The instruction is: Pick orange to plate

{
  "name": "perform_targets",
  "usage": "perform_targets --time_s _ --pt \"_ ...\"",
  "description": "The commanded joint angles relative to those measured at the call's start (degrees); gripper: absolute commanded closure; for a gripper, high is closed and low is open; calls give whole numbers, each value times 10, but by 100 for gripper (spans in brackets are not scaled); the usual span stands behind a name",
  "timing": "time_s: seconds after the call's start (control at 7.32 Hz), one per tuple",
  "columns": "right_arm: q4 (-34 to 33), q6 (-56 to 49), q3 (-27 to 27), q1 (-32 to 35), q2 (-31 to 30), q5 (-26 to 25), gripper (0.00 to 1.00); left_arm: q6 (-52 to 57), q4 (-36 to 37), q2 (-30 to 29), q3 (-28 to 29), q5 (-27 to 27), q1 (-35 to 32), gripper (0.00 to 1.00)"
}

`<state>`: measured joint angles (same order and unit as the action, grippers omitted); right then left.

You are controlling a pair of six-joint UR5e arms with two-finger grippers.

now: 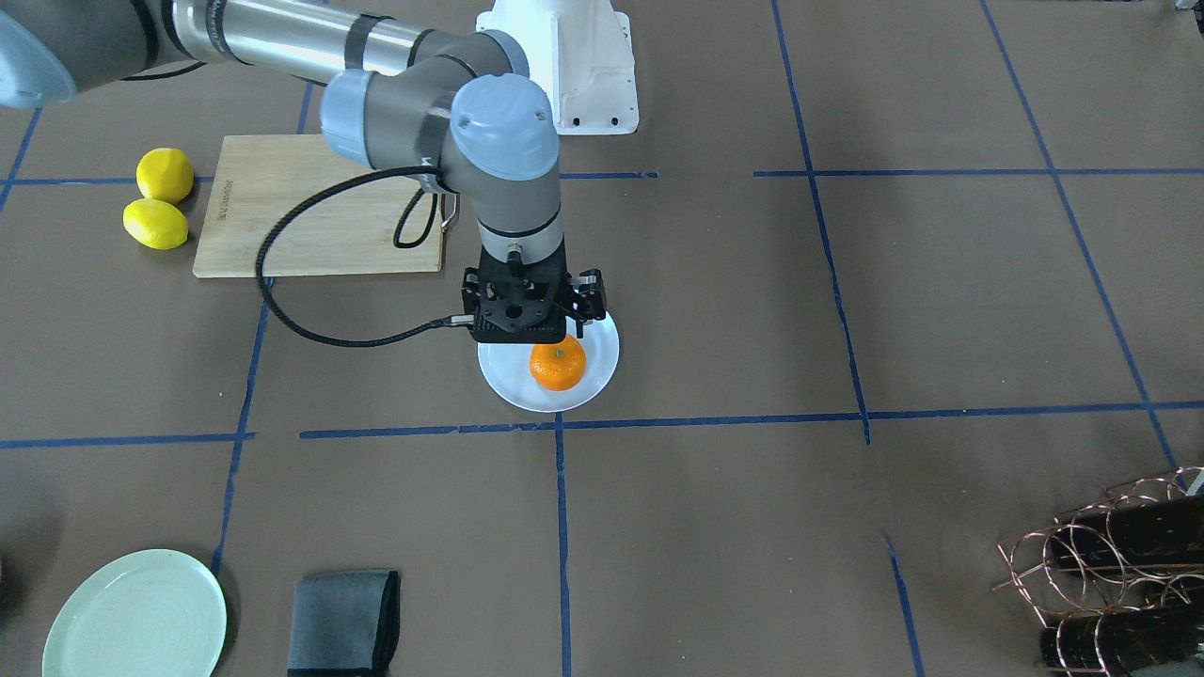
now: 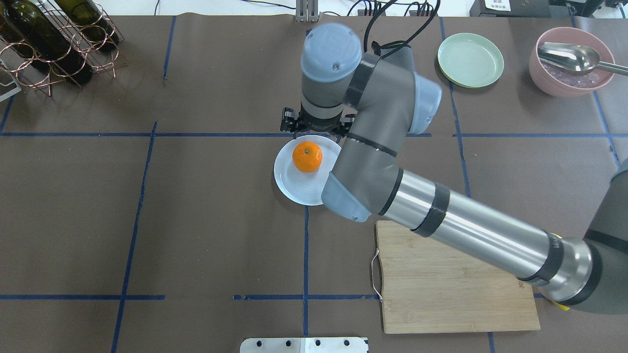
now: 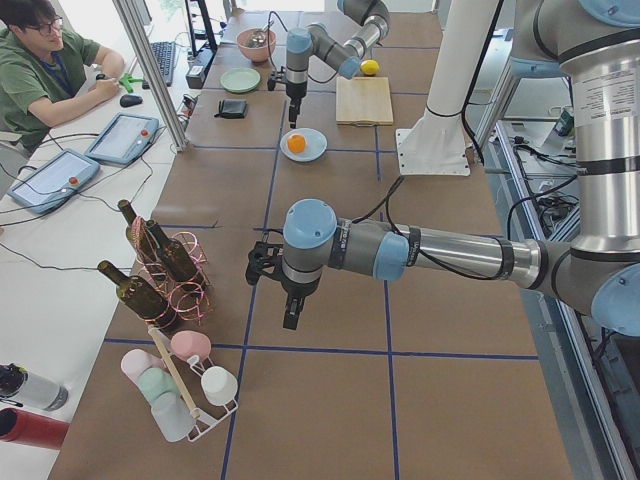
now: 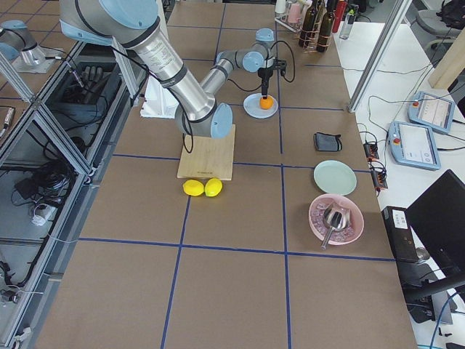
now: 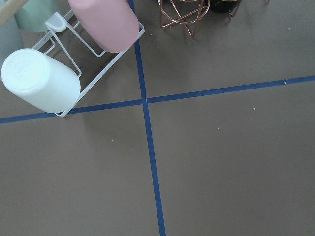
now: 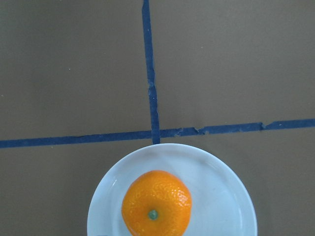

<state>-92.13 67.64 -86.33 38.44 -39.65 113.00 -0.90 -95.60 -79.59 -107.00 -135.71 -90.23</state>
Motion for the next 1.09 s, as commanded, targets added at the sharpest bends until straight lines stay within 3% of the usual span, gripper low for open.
perform_targets --time_s 0.0,0.14,0.27,0.41,0.68,0.96 --pt "-44 -130 -101 106 -71 91 0 0 1 7 12 0 6 0" --pt "-45 -200 -117 159 -110 134 0 10 5 16 13 1 11 0" --pt "-46 -304 -117 214 -149 166 0 90 10 35 20 0 12 0" --pt "-47 -416 -112 272 -188 191 0 114 55 36 20 -1 11 0" --pt "-109 -600 -84 354 -223 199 0 115 84 31 17 -4 10 0" --pt "-118 -785 -51 429 -300 197 0 120 81 31 15 -6 8 0"
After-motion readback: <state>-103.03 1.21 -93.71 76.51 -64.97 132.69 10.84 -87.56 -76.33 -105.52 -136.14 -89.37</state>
